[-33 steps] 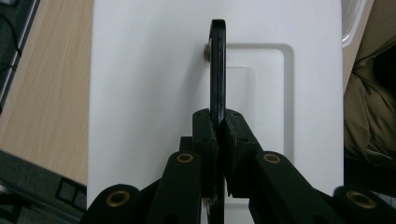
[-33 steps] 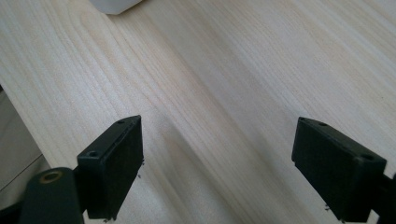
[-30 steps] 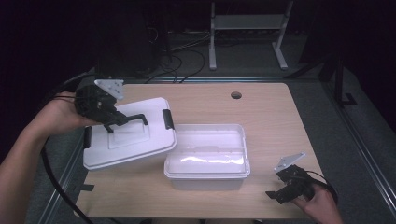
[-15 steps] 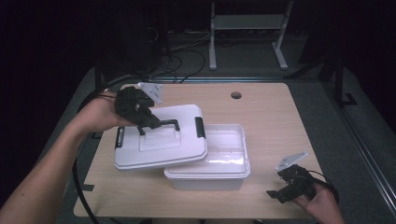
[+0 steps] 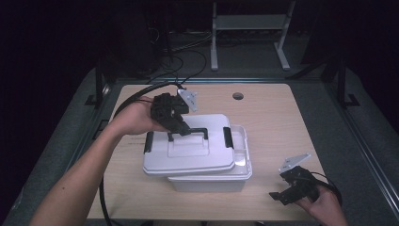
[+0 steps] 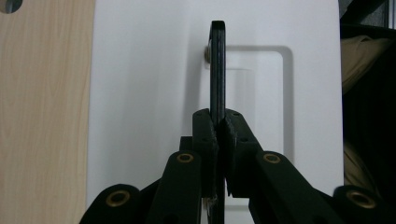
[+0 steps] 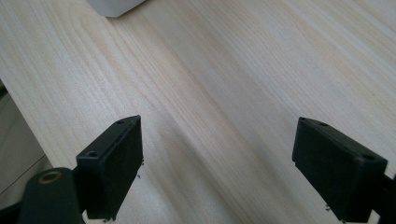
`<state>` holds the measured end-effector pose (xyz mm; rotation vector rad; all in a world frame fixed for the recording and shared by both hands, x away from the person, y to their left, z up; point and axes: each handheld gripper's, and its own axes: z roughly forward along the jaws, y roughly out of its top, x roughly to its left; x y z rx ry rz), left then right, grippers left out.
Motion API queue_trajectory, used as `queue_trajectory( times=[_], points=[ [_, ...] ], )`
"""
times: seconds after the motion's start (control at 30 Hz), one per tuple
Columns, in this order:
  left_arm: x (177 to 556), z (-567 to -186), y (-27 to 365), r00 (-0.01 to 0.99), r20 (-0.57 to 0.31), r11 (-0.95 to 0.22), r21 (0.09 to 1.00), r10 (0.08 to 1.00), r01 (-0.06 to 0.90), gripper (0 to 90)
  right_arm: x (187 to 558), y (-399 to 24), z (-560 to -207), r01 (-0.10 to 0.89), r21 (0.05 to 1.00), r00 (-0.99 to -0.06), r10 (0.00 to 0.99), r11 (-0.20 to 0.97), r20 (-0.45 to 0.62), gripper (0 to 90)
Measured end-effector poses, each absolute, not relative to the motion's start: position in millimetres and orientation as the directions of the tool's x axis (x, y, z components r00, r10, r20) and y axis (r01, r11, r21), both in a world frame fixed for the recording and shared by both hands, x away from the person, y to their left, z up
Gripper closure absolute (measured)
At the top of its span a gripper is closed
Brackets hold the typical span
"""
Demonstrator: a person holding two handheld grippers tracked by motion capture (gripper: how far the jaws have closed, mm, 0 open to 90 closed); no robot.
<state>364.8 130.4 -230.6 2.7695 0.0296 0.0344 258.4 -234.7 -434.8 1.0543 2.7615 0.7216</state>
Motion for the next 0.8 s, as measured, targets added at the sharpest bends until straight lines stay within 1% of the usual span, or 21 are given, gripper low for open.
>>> queue_trajectory(
  times=[0.43,0.53,0.67,0.8],
  points=[
    [368,-244,90,1.0,-0.002,-0.931,0.365,-0.018,-0.017,84.5,257,-236,-435,0.605,0.464,-0.754,0.653,0.647,0.072,15.7],
    [368,-247,86,1.0,-0.005,-0.929,0.368,-0.024,-0.021,84.4,257,-236,-435,0.606,0.464,-0.753,0.655,0.646,0.072,15.7],
    [369,-252,78,1.0,-0.004,-0.939,0.343,-0.028,-0.025,84.4,256,-236,-434,0.6,0.468,-0.757,0.65,0.648,0.07,15.7],
    [369,-255,75,1.0,-0.004,-0.941,0.337,-0.031,-0.028,84.4,256,-237,-433,0.604,0.471,-0.752,0.655,0.643,0.07,15.7]
  ],
)
